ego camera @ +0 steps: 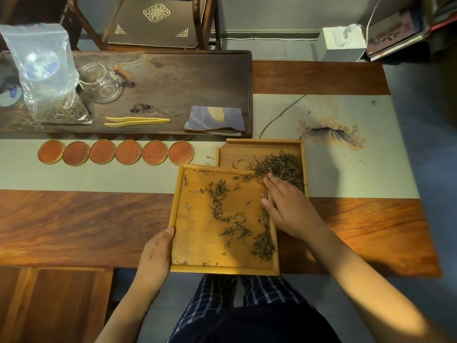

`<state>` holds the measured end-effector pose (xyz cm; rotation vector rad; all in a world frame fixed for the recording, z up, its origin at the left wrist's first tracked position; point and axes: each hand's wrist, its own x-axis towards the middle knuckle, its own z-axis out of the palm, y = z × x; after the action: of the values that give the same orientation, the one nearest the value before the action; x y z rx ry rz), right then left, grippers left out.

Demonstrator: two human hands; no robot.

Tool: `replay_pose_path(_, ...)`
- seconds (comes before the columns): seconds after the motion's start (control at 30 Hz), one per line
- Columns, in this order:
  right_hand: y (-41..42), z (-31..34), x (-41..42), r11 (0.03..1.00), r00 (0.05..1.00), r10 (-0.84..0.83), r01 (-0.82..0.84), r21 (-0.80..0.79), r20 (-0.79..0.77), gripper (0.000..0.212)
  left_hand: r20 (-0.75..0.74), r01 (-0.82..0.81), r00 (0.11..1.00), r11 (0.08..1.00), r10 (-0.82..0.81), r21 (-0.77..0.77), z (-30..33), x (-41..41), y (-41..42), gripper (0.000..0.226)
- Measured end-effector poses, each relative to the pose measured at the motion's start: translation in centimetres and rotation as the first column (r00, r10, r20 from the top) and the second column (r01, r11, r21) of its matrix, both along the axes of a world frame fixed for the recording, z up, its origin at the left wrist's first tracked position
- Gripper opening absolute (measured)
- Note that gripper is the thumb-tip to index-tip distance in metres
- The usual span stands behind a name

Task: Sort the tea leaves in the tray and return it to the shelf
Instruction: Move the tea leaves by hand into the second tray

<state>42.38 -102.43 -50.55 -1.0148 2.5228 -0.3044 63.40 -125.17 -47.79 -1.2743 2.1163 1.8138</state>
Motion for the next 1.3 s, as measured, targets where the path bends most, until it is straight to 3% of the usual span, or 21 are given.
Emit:
replay_pose_path(0.2,-0.3,1.6,1.4,0.991,0.997,-0.077,0.074,-0.113,-0.02,0.058,-0.003,-0.007,1.0,1.0,0.007,0.003,-0.2,0.1,-0.2,0.046)
replay_pose_path(0.3,-1.5,2.9,3.7,0.982,0.999,0.039,-0.036,-0.185,0.011,0.058,-0.003,-0.002,1.0,1.0,0.002,0.007,-0.4,0.0,-0.3,0.047)
replay_pose_path(0.5,-4.0,2.6,6.5,0.934,0.94,0.337,-0.326,-0.147,0.061,0.064,0.0,0.022,1.0,1.0,-0.022,0.017,-0.3,-0.3,-0.3,0.047)
replay_pose_path(0.83,-3.8,1.5,3.6,0.983,0.98,0.184,-0.183,-0.009,0.072,0.073,-0.011,0.006,1.0,0.999,-0.006,0.048,-0.8,0.2,-0.6,0.048)
replay_pose_path(1.0,-2.0,1.0,1.8,0.996,0.997,0.075,-0.077,0.042,0.034,0.065,-0.015,-0.007,1.0,0.998,0.008,0.06,-1.0,0.4,-0.9,0.046)
replay_pose_path(1.3,-0.5,1.4,0.2,0.996,0.997,-0.063,0.061,-0.058,-0.037,0.046,-0.017,-0.032,0.999,0.996,0.034,0.087,-0.8,0.5,-1.0,0.047)
